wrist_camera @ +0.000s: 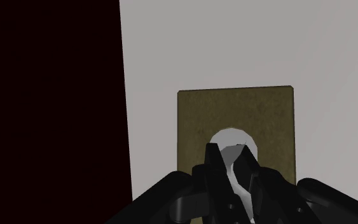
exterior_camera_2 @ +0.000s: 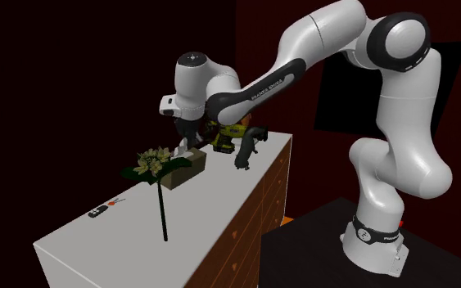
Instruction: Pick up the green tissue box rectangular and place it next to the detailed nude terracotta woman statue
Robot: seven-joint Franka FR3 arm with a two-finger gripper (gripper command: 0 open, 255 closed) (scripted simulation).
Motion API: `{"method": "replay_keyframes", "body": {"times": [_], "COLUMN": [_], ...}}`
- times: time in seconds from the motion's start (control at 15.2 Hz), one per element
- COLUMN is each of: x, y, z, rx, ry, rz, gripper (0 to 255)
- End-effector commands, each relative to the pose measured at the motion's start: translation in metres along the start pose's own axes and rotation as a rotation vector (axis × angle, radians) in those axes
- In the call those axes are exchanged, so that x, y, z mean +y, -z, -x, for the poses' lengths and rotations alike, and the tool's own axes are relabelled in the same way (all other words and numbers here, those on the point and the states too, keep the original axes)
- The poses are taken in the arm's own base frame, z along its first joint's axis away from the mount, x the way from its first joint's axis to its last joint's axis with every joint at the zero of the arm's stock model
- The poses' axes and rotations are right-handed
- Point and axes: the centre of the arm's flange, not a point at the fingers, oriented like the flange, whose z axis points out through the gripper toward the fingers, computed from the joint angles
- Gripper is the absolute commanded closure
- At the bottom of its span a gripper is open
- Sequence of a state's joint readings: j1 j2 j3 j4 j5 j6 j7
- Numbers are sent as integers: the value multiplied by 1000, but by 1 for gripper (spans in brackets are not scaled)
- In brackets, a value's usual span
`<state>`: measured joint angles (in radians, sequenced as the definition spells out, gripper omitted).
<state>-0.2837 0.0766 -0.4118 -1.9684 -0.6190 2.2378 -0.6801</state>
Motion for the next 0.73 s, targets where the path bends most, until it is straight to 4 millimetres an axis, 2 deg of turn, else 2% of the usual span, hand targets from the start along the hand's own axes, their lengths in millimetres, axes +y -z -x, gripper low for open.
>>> {"method": "replay_keyframes", "body": {"times": [0.0,0.66], "x": [5,30], "y": [9,53], "z": [2,17], "rx": [0,0], "ry": [0,0], "rz": [0,0], "gripper": [255,255]}}
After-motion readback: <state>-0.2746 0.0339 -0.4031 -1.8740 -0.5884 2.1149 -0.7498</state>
